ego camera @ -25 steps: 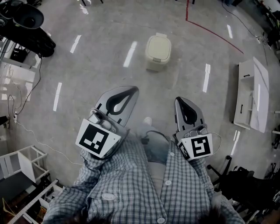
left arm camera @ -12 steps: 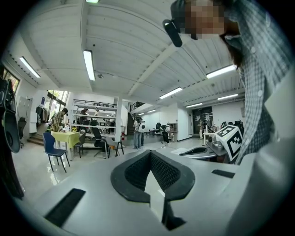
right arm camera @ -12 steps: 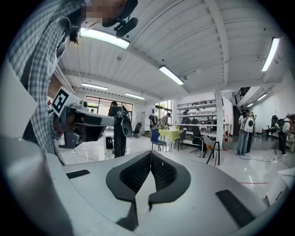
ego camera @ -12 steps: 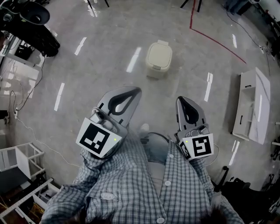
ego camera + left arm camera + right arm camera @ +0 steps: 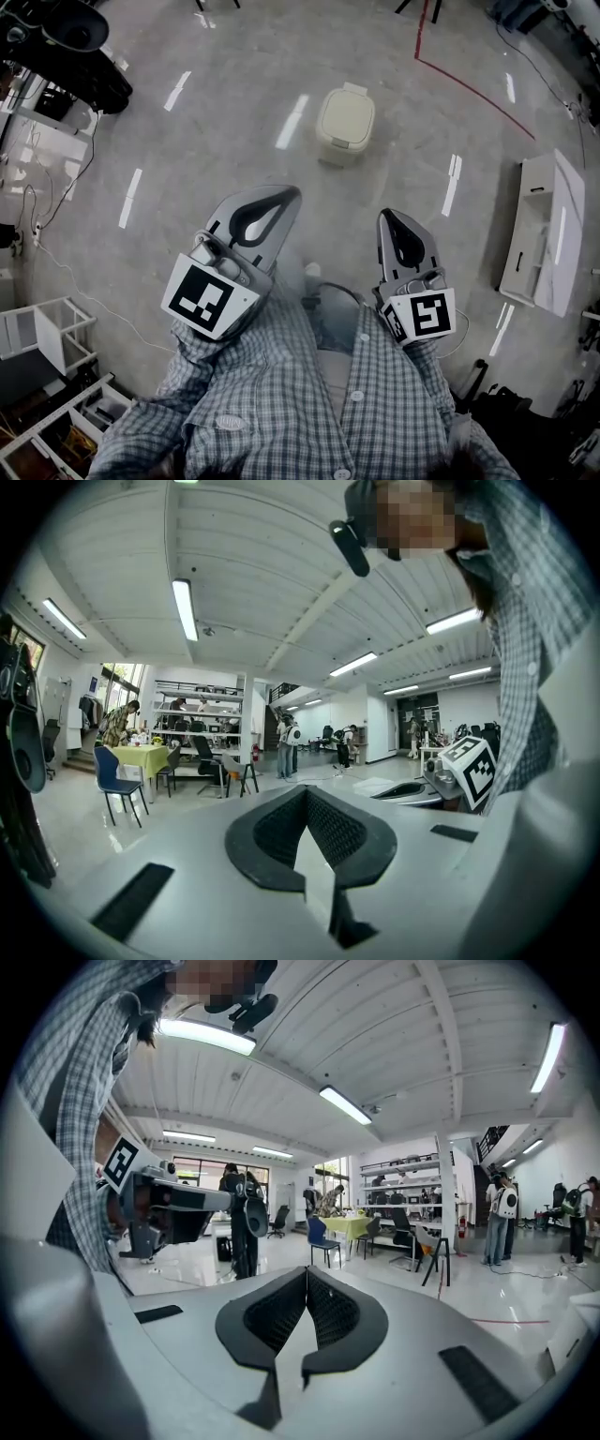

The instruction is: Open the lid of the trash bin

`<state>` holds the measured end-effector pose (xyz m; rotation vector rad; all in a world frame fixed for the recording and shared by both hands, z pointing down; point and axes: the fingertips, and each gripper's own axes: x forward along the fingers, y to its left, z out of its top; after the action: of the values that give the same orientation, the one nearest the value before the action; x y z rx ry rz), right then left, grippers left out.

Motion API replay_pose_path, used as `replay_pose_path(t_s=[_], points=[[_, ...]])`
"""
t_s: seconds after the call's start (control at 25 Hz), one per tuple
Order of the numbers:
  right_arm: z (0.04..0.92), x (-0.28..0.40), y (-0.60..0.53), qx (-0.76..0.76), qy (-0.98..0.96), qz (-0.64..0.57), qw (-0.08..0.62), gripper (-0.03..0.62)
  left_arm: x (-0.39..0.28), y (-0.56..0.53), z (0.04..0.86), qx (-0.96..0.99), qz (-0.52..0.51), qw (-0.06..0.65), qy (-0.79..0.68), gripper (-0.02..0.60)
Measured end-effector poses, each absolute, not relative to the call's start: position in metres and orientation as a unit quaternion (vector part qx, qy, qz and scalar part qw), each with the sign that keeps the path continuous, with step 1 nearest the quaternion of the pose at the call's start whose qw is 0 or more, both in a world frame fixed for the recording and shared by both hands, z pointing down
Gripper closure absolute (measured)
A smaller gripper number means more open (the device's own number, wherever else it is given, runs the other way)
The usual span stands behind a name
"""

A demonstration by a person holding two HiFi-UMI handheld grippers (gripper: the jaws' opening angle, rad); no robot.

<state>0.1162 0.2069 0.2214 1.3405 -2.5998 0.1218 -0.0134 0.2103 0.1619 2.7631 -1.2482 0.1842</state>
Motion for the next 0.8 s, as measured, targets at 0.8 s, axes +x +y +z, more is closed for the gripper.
replay_pose_path(t_s=[0.8], points=[[0.234, 0.094, 0.121, 0.462, -0.877, 0.063, 0.117, 0.574, -0.034, 0.121, 0.174, 0.912, 0.074, 0.069, -0.397, 0.575]])
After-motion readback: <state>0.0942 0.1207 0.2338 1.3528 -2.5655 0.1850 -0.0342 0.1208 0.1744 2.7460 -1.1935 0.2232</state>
